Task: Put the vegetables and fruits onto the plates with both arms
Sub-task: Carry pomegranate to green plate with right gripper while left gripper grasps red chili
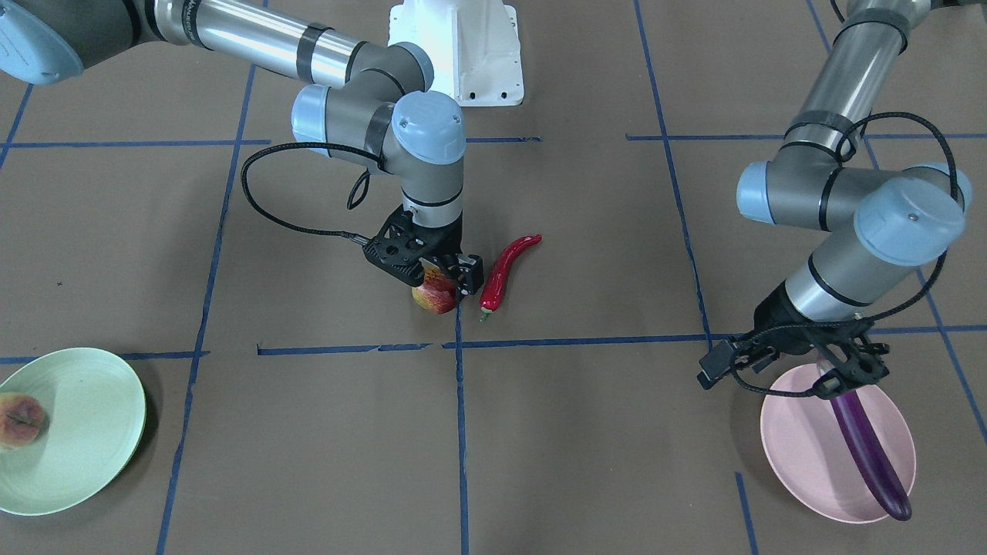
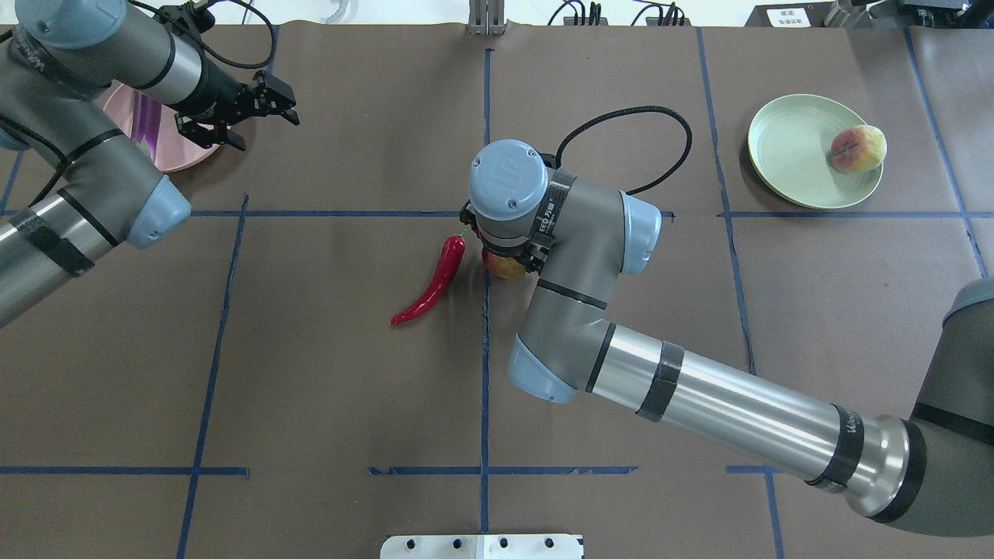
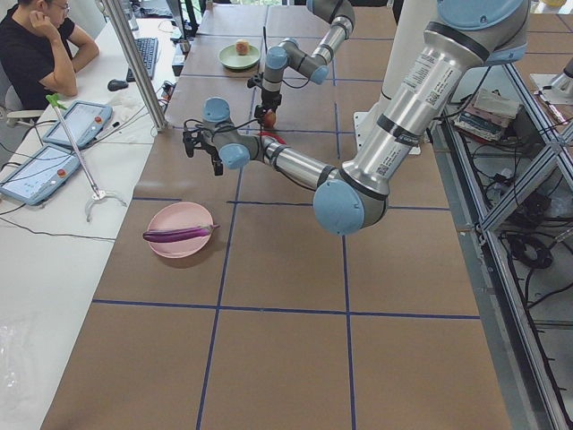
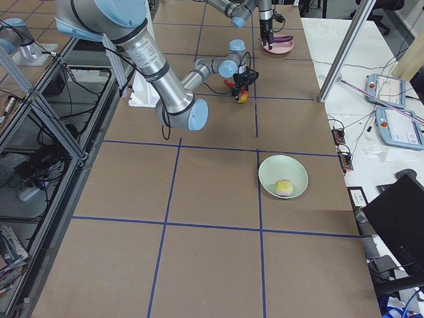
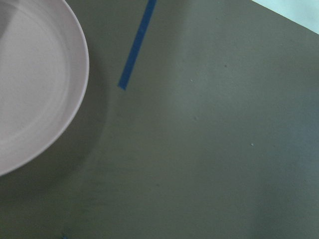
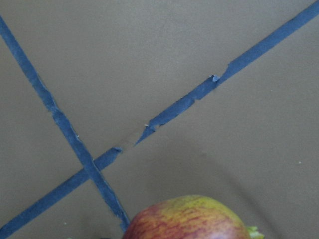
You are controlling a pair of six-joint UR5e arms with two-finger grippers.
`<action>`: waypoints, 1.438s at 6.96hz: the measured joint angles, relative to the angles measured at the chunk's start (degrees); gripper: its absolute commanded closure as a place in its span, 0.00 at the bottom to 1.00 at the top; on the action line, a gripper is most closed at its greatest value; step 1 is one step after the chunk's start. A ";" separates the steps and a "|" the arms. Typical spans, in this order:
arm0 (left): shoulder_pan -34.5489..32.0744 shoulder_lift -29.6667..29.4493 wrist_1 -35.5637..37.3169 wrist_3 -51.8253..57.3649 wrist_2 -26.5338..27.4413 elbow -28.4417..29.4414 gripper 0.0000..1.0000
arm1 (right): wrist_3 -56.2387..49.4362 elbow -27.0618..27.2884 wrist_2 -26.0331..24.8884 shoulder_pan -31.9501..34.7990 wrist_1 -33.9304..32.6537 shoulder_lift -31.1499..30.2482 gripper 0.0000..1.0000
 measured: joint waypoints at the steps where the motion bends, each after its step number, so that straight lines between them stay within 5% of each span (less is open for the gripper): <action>1: 2.09 1.13 0.03 -3.43 0.10 -3.68 0.00 | 0.19 -0.58 0.10 0.04 0.80 0.10 1.00; 4: 11.57 2.03 -0.01 -5.68 2.21 -10.09 0.04 | -2.09 2.81 1.94 2.74 0.01 -1.64 1.00; 7: 18.91 -2.31 0.24 9.83 6.54 -9.62 0.03 | -21.68 7.13 8.34 15.70 -1.10 -9.87 1.00; 10: 20.38 -5.21 4.62 25.77 10.32 -7.32 0.03 | -42.70 0.98 10.19 26.04 -0.57 -14.84 1.00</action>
